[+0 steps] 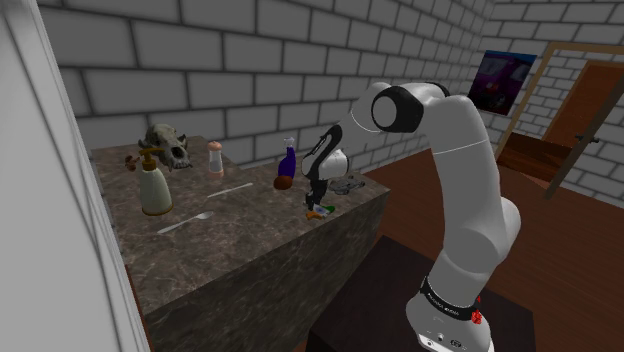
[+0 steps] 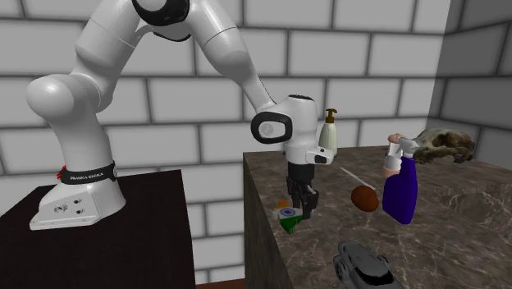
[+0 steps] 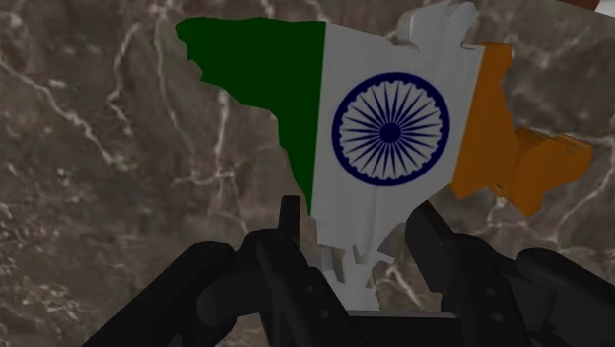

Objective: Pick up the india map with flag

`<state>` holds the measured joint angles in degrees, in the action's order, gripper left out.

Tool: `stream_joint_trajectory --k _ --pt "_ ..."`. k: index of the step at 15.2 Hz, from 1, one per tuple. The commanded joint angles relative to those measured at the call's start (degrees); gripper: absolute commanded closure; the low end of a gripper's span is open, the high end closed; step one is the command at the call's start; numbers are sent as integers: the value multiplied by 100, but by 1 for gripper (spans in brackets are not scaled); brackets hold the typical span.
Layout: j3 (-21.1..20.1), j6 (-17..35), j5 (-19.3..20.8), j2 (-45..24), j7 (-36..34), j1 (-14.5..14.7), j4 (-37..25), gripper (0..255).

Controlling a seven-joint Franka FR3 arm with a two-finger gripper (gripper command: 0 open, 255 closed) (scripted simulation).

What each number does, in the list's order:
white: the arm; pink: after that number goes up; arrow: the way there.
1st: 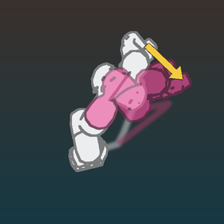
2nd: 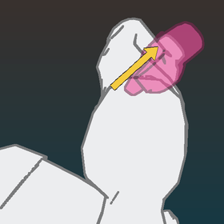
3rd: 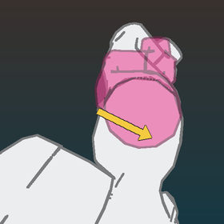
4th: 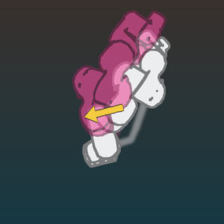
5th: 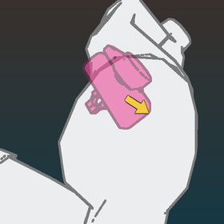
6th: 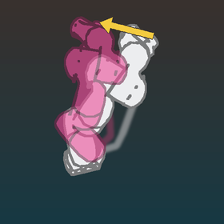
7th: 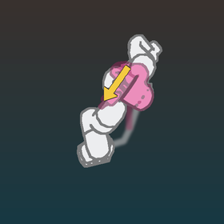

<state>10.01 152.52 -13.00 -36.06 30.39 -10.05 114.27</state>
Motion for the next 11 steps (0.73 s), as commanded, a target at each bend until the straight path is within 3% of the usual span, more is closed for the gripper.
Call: stream_joint_trajectory --k 1,11 --pt "5 -2 1 -9 0 -4 11 255" --pt "114 -296 108 376 -87 89 102 255"
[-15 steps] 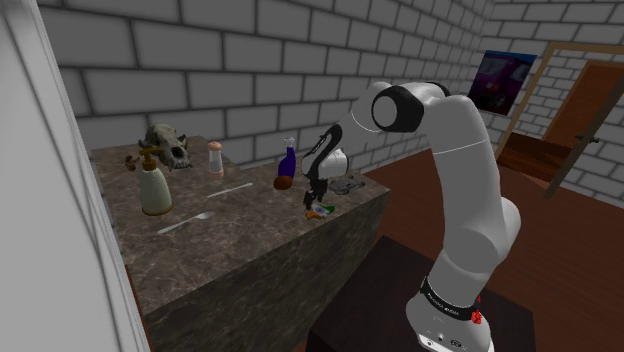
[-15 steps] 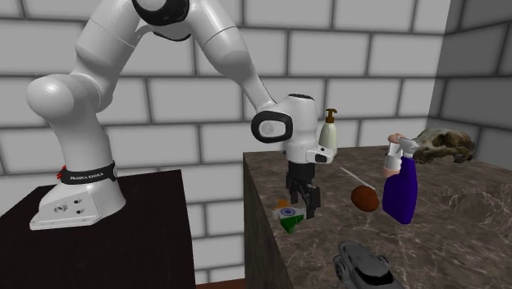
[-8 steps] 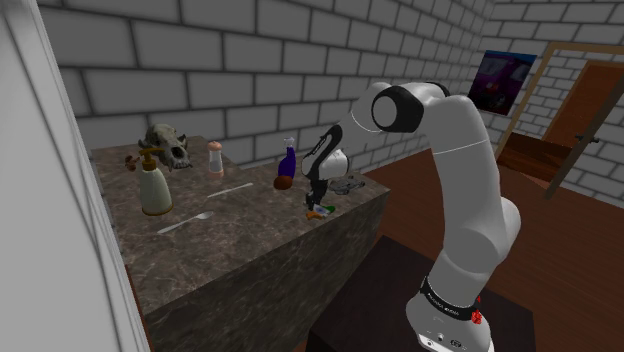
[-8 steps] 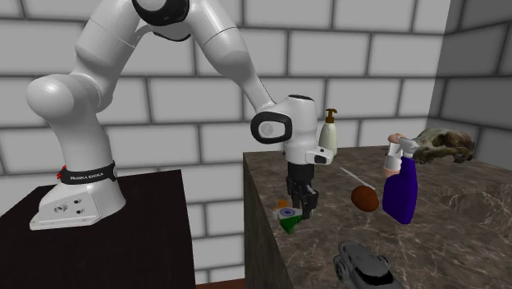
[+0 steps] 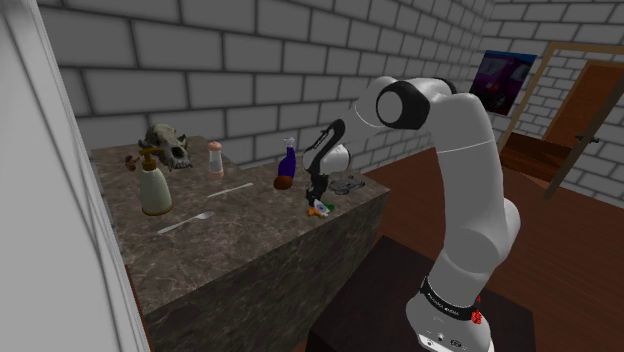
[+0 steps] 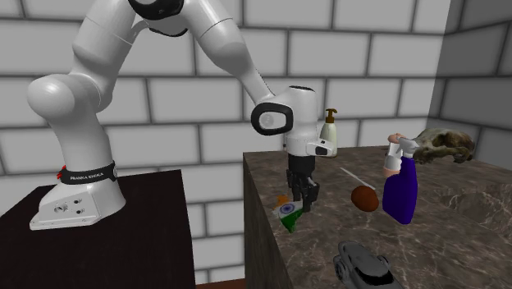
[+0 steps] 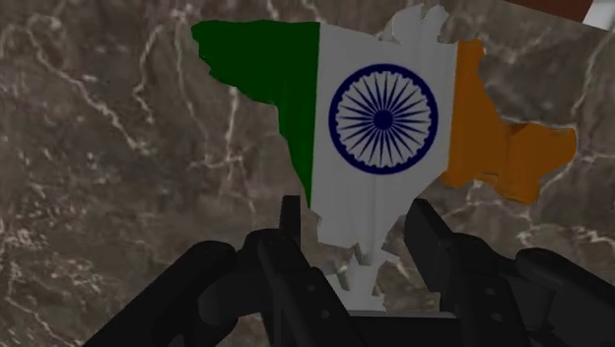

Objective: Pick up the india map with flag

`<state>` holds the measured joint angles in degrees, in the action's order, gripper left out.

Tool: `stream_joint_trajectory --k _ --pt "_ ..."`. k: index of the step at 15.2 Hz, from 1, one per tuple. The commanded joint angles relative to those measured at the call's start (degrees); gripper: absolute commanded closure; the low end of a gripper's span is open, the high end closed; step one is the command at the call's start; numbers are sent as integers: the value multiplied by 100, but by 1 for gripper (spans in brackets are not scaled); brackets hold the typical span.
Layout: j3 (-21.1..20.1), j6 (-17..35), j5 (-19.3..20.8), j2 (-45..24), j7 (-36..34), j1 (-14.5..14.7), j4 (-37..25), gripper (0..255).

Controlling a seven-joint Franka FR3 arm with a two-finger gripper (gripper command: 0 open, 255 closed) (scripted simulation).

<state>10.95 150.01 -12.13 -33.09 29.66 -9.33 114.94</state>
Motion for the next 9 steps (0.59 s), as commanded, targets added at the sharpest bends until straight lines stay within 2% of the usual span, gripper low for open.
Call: stream_joint_trajectory --k 1,9 --pt "39 -97 40 145 -28 31 47 255" --pt "177 -535 208 642 -145 133 102 255"
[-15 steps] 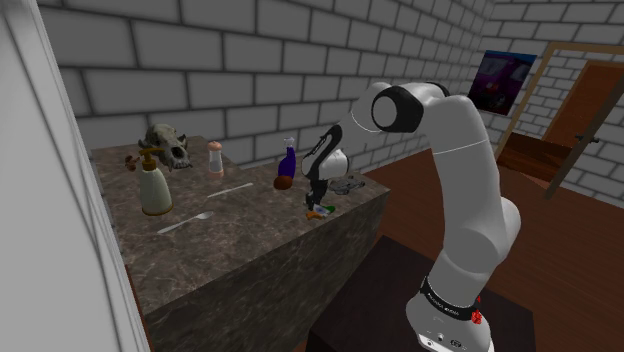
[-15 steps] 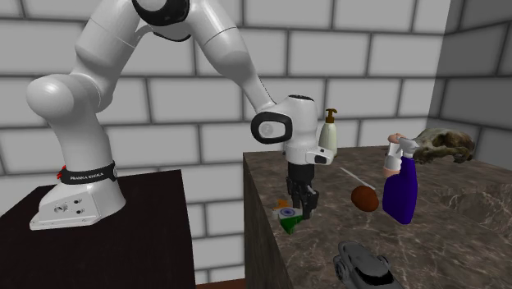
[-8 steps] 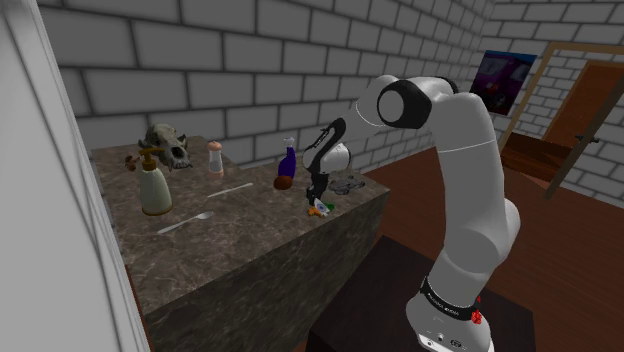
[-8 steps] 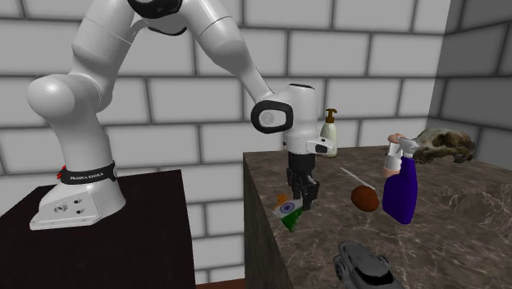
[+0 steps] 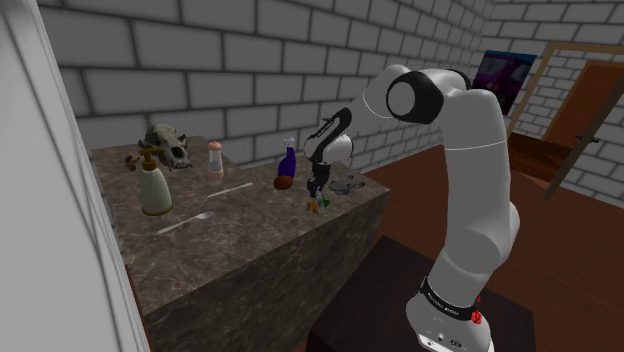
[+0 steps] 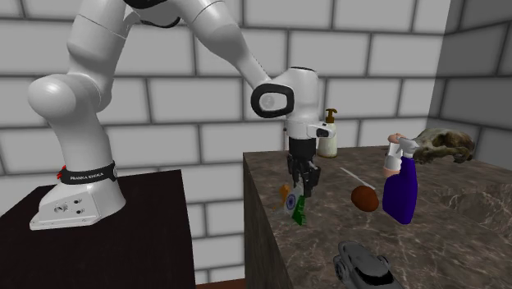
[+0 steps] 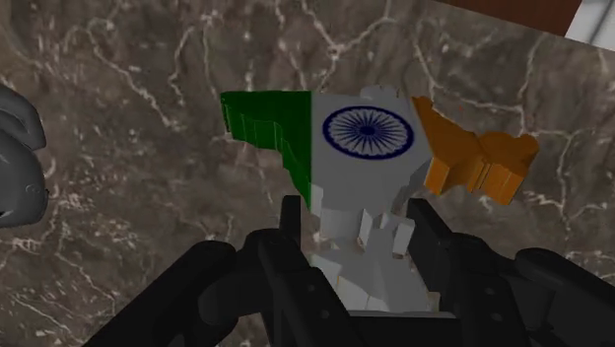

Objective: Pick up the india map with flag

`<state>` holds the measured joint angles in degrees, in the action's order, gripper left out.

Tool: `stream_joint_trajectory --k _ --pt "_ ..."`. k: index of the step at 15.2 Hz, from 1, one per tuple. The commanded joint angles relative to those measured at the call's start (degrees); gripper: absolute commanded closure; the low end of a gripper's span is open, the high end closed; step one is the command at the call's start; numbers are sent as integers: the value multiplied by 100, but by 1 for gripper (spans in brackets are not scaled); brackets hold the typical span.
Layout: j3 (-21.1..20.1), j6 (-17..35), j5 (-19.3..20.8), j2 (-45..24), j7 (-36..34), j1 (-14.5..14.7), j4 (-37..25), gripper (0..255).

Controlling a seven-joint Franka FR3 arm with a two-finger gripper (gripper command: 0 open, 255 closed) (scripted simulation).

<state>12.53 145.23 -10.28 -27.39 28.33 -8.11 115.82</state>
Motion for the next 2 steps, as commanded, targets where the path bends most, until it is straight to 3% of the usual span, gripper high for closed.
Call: stream_joint_trajectory --k 1,2 --pt "21 -65 27 82 -15 13 16 255" --pt "21 -66 27 81 -15 13 15 255"
